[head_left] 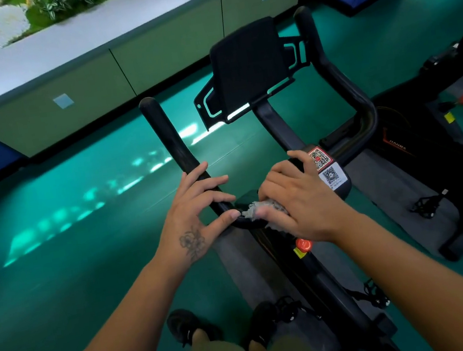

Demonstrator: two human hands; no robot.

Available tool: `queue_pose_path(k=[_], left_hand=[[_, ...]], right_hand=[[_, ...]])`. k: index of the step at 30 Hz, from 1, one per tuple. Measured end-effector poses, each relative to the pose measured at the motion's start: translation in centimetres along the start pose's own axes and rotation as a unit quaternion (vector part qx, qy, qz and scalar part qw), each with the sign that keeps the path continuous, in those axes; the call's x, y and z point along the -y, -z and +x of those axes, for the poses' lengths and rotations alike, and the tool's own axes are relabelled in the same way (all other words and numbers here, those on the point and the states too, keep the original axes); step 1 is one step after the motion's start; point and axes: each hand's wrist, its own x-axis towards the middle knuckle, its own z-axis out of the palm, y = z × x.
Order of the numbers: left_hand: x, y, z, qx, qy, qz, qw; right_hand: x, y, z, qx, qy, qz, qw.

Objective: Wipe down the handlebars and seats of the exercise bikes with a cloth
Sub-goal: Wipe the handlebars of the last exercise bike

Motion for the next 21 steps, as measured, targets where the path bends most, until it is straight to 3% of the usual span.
queue_pose_path(k=[8,16,21], left_hand=[[-0.4,-0.2,-0.1,-0.003,0.019,-0.032,0.999],[-0.2,-0.3,-0.2,-0.008,0.009,-0.024,1.000],[-0.5,-0.3,-0.1,-0.008,0.021,-0.018,1.000]], right_hand=[[-4.0,1.9,-1.3,-0.003,-0.031,-0.016,0.999],[-0.7,0.0,-0.2,-0.053,-0.018,0.000,0.998],[-2.6,0.6,-0.8,-0.059,-0.021,-0.019,0.998]])
